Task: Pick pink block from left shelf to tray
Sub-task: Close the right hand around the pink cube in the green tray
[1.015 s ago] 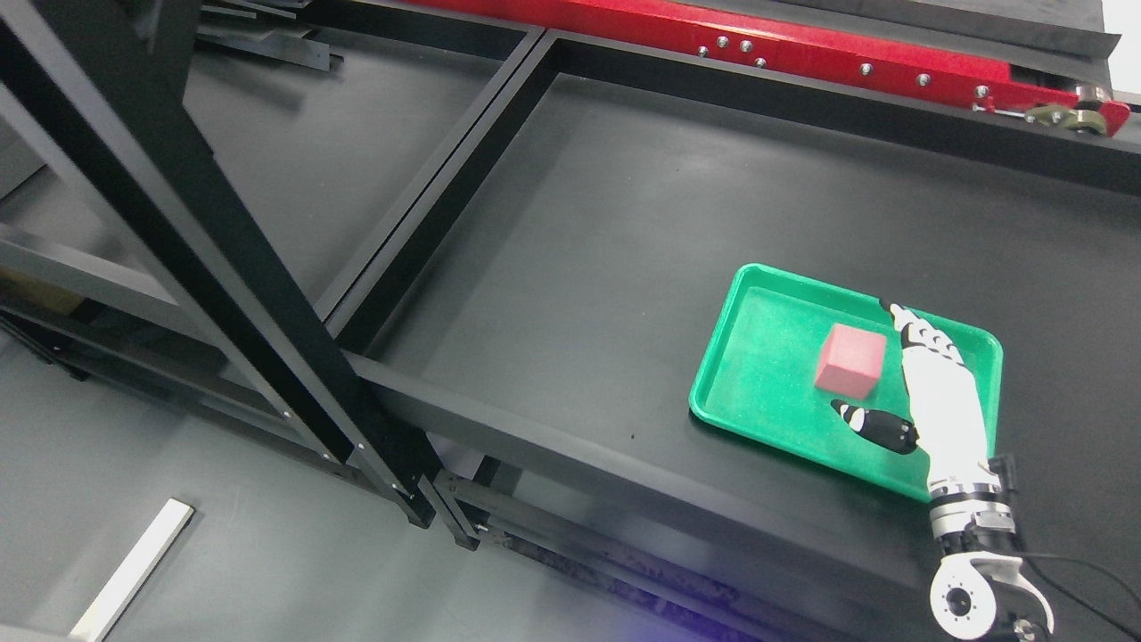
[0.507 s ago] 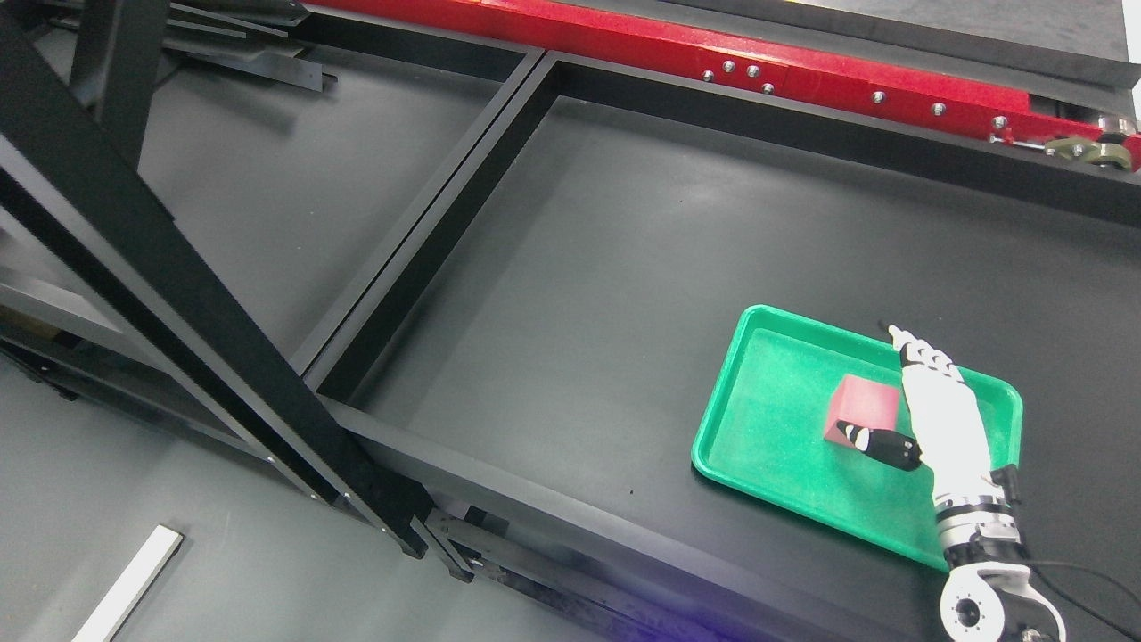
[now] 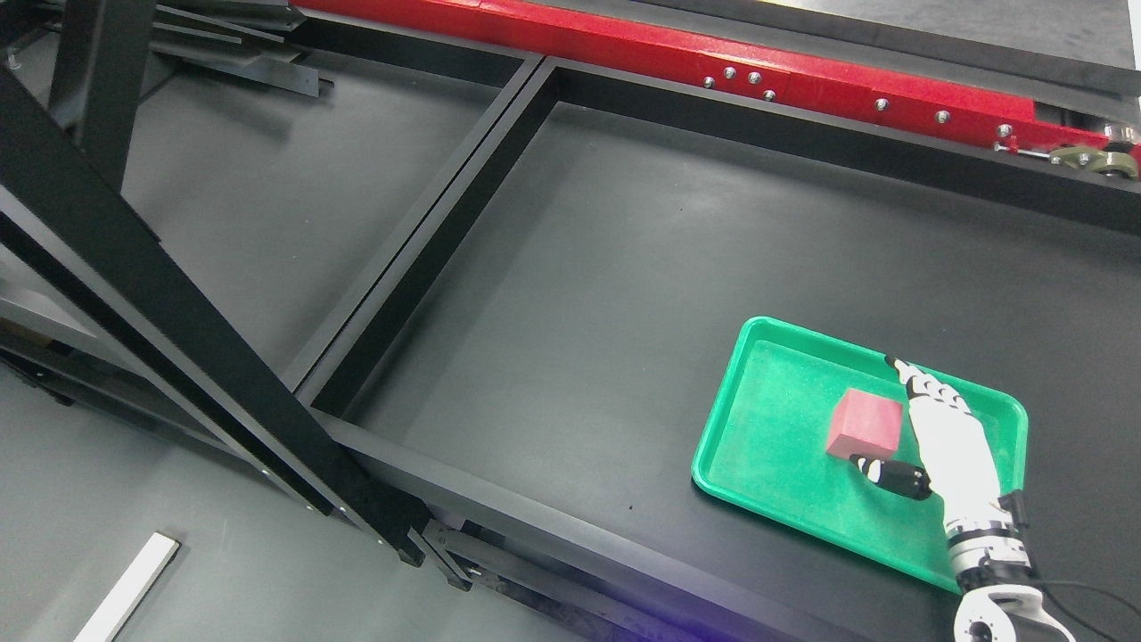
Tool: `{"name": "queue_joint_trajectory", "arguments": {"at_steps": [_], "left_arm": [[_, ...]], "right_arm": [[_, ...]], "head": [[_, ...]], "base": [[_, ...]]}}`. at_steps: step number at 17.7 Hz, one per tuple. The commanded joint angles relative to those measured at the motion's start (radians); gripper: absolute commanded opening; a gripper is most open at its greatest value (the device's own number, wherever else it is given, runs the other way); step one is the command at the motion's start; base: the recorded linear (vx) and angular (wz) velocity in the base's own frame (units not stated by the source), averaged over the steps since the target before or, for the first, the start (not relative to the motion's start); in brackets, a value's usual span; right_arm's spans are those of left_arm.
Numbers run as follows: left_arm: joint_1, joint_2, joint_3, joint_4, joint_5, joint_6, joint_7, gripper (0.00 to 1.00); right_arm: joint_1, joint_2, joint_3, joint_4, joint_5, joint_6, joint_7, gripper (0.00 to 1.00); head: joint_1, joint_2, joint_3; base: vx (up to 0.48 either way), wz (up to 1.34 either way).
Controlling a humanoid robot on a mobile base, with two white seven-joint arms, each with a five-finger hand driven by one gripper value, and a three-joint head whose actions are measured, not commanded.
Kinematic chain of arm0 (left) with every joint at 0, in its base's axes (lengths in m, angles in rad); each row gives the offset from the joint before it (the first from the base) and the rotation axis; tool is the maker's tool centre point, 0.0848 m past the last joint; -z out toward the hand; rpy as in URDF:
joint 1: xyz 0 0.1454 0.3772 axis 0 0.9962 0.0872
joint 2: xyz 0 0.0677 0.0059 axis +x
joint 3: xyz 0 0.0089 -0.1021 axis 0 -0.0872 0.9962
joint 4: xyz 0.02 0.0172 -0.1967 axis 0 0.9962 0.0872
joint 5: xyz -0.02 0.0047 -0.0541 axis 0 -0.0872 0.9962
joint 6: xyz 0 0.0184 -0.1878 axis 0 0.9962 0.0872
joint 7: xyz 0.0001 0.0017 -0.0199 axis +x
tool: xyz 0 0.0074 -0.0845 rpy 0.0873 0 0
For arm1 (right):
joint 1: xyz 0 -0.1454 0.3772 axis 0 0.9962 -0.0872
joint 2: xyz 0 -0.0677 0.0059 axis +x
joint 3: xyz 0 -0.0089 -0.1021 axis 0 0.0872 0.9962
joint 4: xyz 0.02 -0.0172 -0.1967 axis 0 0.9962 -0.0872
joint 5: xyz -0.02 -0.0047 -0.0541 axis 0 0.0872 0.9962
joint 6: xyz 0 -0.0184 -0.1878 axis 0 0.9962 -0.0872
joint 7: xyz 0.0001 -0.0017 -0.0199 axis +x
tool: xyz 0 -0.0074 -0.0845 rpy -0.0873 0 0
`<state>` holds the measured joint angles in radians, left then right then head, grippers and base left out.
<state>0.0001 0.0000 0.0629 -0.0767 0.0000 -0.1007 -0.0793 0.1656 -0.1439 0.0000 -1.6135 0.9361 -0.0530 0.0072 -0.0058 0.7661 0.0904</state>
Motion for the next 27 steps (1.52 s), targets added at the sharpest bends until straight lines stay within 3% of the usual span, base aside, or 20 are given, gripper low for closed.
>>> {"name": "queue_joint_trajectory", "arguments": {"at_steps": [1,6,18,21,27], "left_arm": [[0.009,0.017,0.000,0.000,-0.002,-0.001,0.000,1.00],[0.009,0.017,0.000,0.000,-0.002,-0.001,0.000,1.00],[0.009,0.017,0.000,0.000,-0.002,-0.001,0.000,1.00],[0.009,0.017,0.000,0.000,-0.002,-0.001,0.000,1.00],[0.009,0.017,0.000,0.000,-0.002,-0.001,0.000,1.00]], "right_arm": [[-0.012,-0.055,0.034,0.082,-0.002,0.004,0.002,1.00],[-0.057,-0.097,0.095,0.105,-0.002,0.004,0.000,1.00],[-0.115,-0.114,0.161,0.182,0.000,0.004,0.000,0.97],[-0.126,-0.123,0.169,0.196,0.001,0.004,-0.003,0.85],[-0.127,-0.140,0.166,0.202,0.003,-0.002,-0.009,0.43]], "head": [[0.0000,0.000,0.000],[0.0000,0.000,0.000],[0.0000,0.000,0.000],[0.0000,0.000,0.000],[0.0000,0.000,0.000]], "base": [[0.000,0.00],[0.000,0.00],[0.000,0.00],[0.000,0.00],[0.000,0.00]]}}
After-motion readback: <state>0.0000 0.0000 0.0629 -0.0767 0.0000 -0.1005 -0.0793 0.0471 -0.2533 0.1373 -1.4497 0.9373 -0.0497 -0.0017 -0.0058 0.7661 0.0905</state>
